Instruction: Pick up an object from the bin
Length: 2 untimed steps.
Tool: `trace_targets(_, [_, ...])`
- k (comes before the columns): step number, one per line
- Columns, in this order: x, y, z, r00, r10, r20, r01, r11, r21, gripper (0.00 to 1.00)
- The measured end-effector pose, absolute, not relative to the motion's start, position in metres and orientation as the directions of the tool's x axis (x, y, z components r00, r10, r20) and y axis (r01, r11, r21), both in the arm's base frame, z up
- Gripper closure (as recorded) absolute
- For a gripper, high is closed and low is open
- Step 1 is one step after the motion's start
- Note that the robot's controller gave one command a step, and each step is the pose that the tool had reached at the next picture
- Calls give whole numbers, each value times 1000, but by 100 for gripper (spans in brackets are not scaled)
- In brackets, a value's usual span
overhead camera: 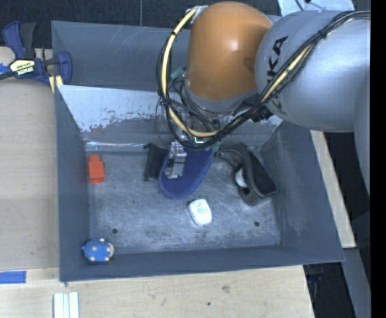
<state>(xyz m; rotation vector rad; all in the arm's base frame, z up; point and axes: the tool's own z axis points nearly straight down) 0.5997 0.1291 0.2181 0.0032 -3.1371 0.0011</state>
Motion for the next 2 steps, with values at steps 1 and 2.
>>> trace_targets(1, [603,76,91,-953,-304,3,-304,953,1,0])
trace_targets(2, [623,83,71,-998,-58,2,-58,998,0,0])
